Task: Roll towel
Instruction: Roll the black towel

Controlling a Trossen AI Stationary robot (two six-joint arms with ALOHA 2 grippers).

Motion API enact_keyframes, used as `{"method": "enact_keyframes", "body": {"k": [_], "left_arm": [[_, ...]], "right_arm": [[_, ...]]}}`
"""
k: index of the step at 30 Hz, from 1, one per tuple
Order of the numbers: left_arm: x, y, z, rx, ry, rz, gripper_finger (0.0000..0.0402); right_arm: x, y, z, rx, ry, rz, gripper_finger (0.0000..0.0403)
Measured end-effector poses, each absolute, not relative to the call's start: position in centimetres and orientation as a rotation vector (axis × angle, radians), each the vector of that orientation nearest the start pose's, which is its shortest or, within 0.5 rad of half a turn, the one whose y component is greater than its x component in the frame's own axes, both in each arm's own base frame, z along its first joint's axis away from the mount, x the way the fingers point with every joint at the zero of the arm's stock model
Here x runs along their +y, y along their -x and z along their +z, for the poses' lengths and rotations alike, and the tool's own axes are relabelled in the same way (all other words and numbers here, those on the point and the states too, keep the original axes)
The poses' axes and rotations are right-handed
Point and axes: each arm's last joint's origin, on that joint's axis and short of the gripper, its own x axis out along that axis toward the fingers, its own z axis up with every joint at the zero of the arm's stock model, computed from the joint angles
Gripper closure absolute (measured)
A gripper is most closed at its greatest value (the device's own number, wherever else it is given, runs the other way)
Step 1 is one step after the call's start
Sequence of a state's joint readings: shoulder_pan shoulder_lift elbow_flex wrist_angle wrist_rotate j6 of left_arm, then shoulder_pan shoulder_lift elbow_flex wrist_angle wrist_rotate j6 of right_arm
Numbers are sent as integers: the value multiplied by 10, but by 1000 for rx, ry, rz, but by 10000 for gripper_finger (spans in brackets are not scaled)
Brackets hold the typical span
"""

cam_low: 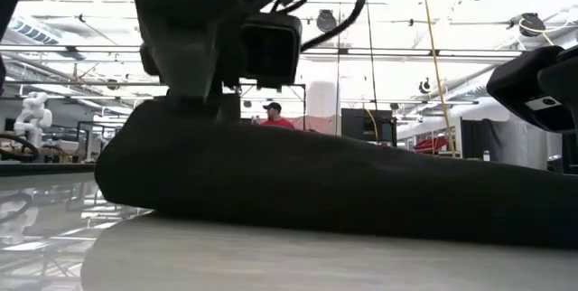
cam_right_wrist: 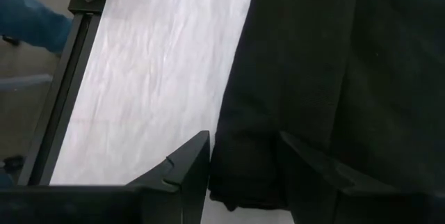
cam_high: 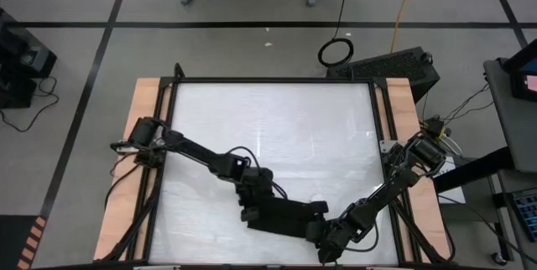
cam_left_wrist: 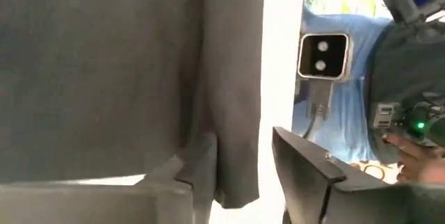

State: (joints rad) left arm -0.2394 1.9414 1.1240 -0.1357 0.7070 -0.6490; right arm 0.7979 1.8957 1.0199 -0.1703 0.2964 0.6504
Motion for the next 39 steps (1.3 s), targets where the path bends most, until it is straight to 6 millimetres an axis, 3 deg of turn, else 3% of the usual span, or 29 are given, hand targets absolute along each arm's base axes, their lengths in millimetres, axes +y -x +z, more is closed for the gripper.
{"method": "enact_keyframes", "body": {"k": [11, 20, 29, 33, 39], "left_arm": [[-106, -338, 168, 1268, 570, -509, 251], [-145, -329, 193, 1034, 242, -625, 251], [-180, -317, 191, 891, -145, -567, 251], [-185, -316, 185, 896, -174, -573, 238], [-187, -319, 169, 942, -177, -579, 178]], "right_arm": [[248, -253, 120, 998, -74, 125, 248], [248, -253, 120, 1003, -108, 108, 248], [248, -253, 120, 1005, -112, 106, 248], [248, -253, 120, 1006, -114, 105, 248], [247, -253, 120, 1007, -123, 100, 248]]}}
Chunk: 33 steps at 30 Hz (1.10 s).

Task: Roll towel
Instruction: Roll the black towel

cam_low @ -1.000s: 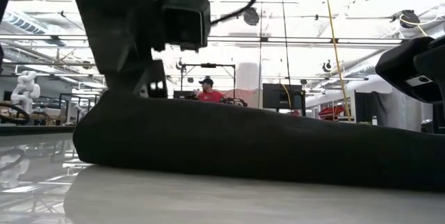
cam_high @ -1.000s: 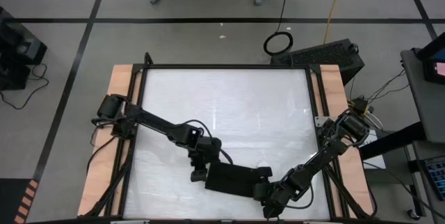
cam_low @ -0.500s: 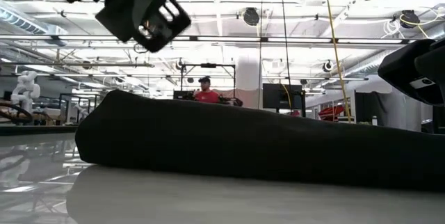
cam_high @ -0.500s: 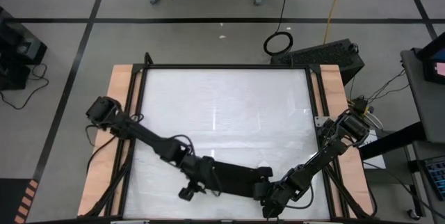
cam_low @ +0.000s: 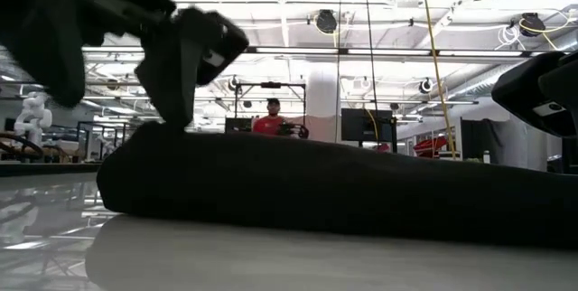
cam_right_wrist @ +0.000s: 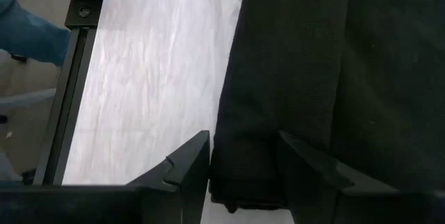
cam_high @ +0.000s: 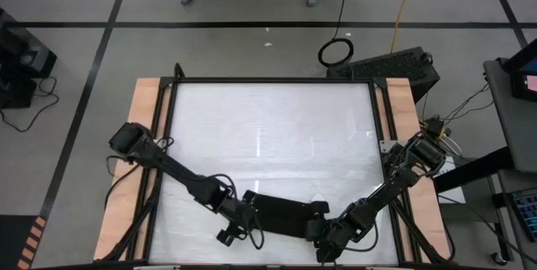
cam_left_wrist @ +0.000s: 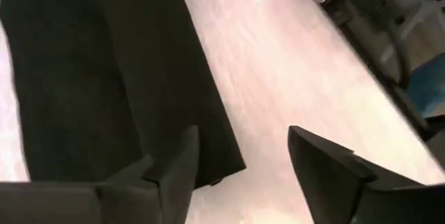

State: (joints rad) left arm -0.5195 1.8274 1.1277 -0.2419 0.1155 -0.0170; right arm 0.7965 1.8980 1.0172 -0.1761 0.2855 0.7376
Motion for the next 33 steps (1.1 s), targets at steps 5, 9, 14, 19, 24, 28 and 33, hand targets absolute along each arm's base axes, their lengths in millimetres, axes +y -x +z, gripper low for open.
{"method": "enact_keyframes", "body": {"k": [5, 9, 14, 19, 24, 28, 33], "left_arm": [[-186, -322, 156, 969, -215, -515, 156], [-186, -324, 143, 1009, -232, -489, 155], [-186, -326, 131, 1052, -180, -405, 162], [-185, -327, 126, 1072, -154, -367, 235], [-183, -329, 125, 1063, -135, -376, 352], [-181, -332, 126, 1067, -79, -425, 384], [-177, -336, 128, 1075, 37, -495, 379]], "right_arm": [[247, -254, 119, 1008, -133, 94, 248], [247, -254, 119, 1008, -137, 92, 248], [247, -254, 119, 1009, -157, 81, 248], [247, -254, 119, 1009, -182, 68, 248], [247, -254, 119, 1011, -223, 47, 270], [249, -252, 120, 1016, -266, 33, 311], [253, -248, 127, 1017, -321, 58, 375]]}}
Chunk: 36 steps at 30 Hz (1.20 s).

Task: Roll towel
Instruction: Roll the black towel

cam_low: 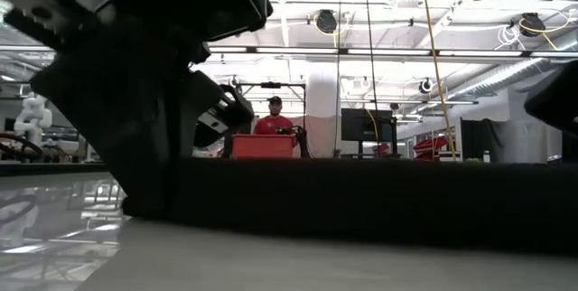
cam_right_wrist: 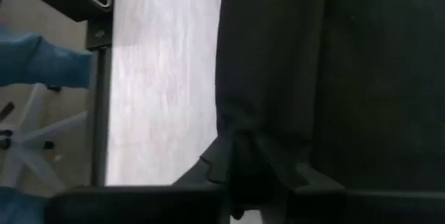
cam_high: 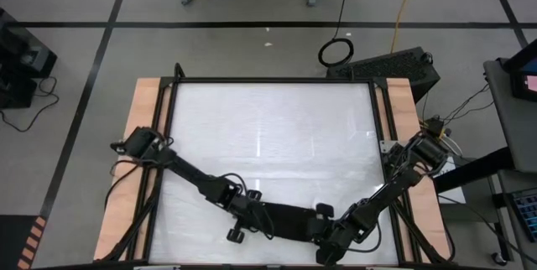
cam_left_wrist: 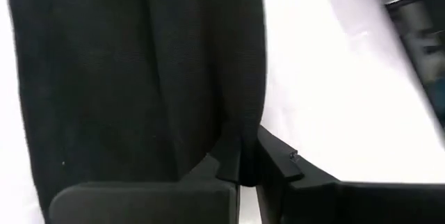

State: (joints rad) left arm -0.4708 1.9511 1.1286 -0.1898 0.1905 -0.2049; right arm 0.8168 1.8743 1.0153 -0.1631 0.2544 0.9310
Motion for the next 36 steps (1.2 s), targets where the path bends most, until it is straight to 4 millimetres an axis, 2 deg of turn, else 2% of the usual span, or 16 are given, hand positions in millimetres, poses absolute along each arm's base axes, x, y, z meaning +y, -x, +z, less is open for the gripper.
{"method": "enact_keyframes", "body": {"k": [3, 11, 21, 28, 36], "left_arm": [[-175, -339, 131, 1073, 124, -558, 386], [-163, -354, 142, 1045, 430, -711, 387], [-136, -364, 145, 1136, 718, -659, 387], [-131, -358, 137, 1252, 768, -580, 387], [-129, -354, 126, 1319, 742, -462, 383]], "right_arm": [[255, -245, 135, 1008, -355, 70, 393], [258, -242, 151, 1052, -534, 124, 388], [244, -255, 154, 1146, -755, 59, 388], [231, -266, 154, 1144, -809, 10, 388], [223, -273, 154, 1090, -812, -47, 387]]}}
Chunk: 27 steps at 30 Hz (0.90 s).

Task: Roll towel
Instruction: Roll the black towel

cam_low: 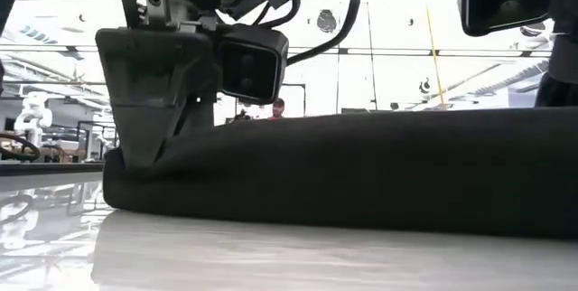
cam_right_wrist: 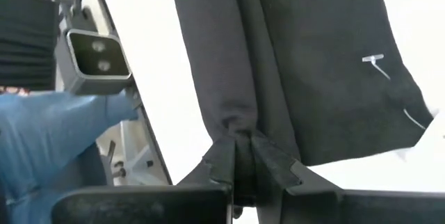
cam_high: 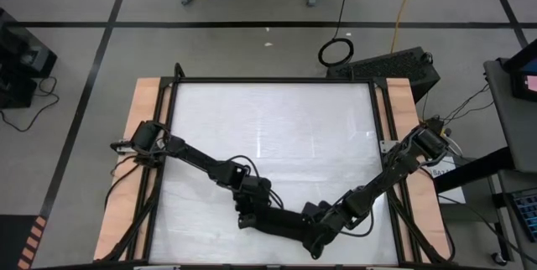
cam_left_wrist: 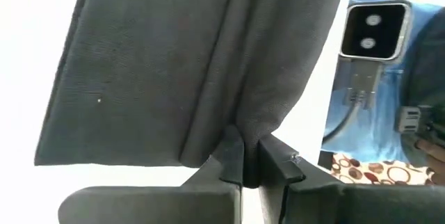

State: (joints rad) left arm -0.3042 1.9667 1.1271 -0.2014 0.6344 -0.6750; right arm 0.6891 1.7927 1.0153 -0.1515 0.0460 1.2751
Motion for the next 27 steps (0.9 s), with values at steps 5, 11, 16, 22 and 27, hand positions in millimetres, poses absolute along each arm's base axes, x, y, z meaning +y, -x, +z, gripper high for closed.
{"method": "enact_keyframes", "body": {"k": [5, 11, 16, 22, 27], "left_arm": [[-126, -352, 125, 1344, 742, -436, 384], [-120, -350, 120, 1352, 761, -423, 384], [-118, -351, 120, 1353, 780, -438, 384], [-118, -350, 121, 1367, 793, -468, 384], [-118, -349, 120, 1383, 802, -480, 384]], "right_arm": [[219, -274, 154, 1065, -816, -112, 387], [212, -271, 149, 1102, -821, -221, 387], [212, -271, 149, 1105, -822, -225, 368], [215, -266, 151, 1121, -729, -155, 301], [218, -253, 160, 1154, -595, -76, 254]]}}
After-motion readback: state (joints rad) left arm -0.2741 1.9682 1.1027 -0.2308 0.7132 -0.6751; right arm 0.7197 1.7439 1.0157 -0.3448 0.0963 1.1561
